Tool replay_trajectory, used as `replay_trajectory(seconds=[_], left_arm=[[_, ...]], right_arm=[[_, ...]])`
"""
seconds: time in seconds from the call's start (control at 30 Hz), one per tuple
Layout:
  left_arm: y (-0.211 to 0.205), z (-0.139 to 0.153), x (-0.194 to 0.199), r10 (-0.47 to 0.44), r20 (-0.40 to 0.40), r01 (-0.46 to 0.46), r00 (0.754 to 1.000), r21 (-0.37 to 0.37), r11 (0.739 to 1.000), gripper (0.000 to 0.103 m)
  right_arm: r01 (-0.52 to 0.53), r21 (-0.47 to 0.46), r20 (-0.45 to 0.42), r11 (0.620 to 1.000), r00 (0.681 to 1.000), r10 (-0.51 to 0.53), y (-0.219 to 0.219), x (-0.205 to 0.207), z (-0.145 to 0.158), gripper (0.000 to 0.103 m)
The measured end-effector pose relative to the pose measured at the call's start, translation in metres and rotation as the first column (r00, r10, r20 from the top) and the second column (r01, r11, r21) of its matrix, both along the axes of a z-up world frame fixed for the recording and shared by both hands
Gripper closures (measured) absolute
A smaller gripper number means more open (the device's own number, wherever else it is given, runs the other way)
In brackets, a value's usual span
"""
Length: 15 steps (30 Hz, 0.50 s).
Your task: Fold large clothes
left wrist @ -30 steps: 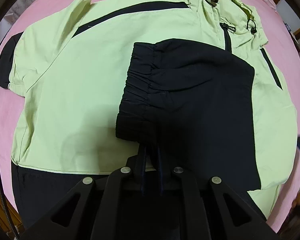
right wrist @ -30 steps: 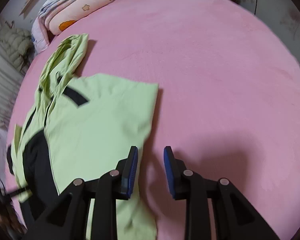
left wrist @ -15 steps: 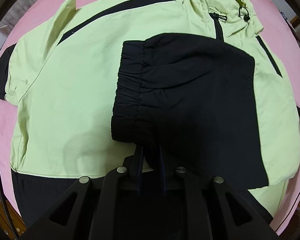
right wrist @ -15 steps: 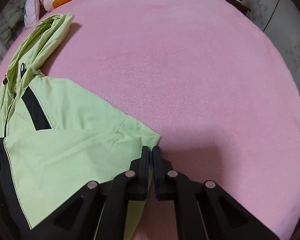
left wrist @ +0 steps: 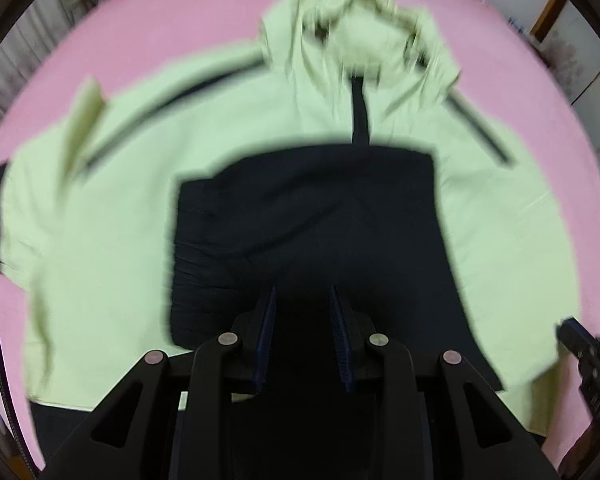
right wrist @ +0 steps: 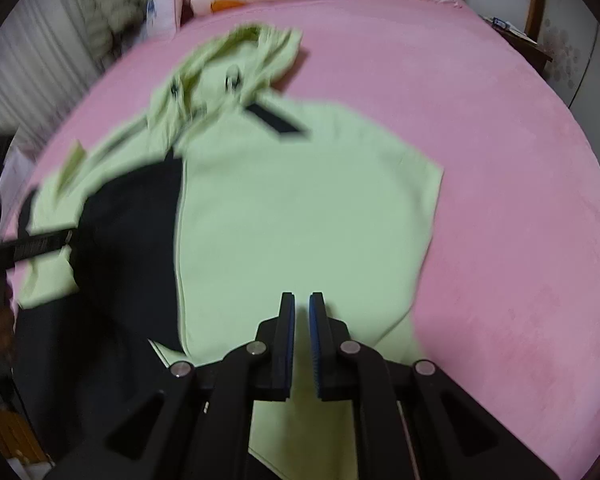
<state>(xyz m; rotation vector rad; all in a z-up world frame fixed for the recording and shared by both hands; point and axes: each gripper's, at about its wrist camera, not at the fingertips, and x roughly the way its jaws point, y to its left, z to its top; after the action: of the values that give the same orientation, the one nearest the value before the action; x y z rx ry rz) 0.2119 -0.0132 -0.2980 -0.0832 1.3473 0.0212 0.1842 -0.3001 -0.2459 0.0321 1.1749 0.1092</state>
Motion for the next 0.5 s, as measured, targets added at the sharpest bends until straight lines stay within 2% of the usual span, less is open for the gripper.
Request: replay_trajectory(seconds=[0.03,0.1,0.17,0.2,0.3,0.37,0.5], left_arm=[[0.001,-0.013,0.002,0.010,-0.030,-0.009,0.999,0.020,1.000,0.082],[0.008,-0.021,0.005,0.037,-0.028,-0.037,0.999,0.007,0.999,0.083],[0.010,-0.019,0.006,0.038,-0.026,-0.038,0.999,0.000,0.999,0.083],[0.010,-0.017,0.005,0.026,-0.026,-0.025,0.999,0.006,1.000,0.083],[0.007,-0.013,0.003,-0.007,-0.021,0.008,1.000,0.034,0.999,0.083],[0.006,-0.008,0.000,-0.020,-0.024,0.021,1.000,0.049,0.999,0.083],[0.007,0.006,-0.004,-0.013,-0.019,0.014,1.000,0.043,0.999,0.076]], right_arm=[[0.018,-0.051,-0.002,0.999,1.000,-0.018,0.000,-0.001,-0.011,0.101],[0.089,-0.135,-0.016,0.987,0.996,-0.092,-0.024,-0.012,-0.031,0.103],[0.115,-0.029,-0.026,0.993,0.993,-0.116,-0.046,-0.020,-0.038,0.103],[0.116,-0.011,-0.026,0.993,0.993,-0.116,-0.050,-0.022,-0.037,0.103],[0.107,-0.040,-0.015,0.993,0.994,-0.108,-0.048,-0.024,-0.027,0.103],[0.157,-0.068,-0.011,0.985,0.987,-0.158,-0.055,-0.024,-0.021,0.103],[0.221,-0.031,-0.041,0.975,0.974,-0.222,-0.074,-0.032,-0.013,0.103]])
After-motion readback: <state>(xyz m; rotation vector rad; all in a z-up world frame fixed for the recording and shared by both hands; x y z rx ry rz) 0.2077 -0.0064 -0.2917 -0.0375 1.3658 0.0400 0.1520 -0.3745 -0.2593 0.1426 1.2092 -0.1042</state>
